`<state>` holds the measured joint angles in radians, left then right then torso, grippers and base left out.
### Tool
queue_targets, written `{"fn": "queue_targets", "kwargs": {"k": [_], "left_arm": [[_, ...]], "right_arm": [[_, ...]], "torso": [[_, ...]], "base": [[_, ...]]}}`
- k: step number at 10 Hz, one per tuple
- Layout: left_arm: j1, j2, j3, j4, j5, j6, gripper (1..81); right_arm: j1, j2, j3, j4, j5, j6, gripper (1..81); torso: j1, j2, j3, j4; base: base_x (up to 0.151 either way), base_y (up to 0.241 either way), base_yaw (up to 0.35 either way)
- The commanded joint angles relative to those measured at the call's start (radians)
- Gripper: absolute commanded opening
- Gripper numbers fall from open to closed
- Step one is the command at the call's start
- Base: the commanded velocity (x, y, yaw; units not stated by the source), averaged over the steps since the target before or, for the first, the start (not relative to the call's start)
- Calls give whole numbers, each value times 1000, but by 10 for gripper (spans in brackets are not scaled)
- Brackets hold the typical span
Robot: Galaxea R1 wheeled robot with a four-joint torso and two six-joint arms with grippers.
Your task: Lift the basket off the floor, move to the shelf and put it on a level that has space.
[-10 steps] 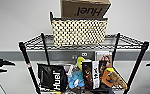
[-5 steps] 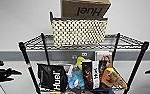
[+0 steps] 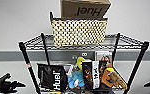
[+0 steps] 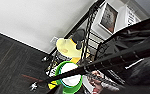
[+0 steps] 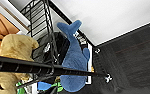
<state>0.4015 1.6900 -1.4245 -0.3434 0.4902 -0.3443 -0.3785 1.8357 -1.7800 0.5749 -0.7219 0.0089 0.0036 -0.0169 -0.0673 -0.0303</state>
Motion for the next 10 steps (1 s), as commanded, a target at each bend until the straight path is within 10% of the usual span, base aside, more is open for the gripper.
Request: {"fn": "queue_targets", "kwargs": {"k": [1,10], "left_arm": [[78,51,-41,-3,-93,57,811],[449,244,-110,40,-307,129,811]], "right_arm": [[-30,36,-35,28,39,-40,811],[-423,248,-77,25,277,-101,811]], "torso": [[0,0,0,0],[0,0,0,0]], "base": [[0,0,0],[0,0,0]]}}
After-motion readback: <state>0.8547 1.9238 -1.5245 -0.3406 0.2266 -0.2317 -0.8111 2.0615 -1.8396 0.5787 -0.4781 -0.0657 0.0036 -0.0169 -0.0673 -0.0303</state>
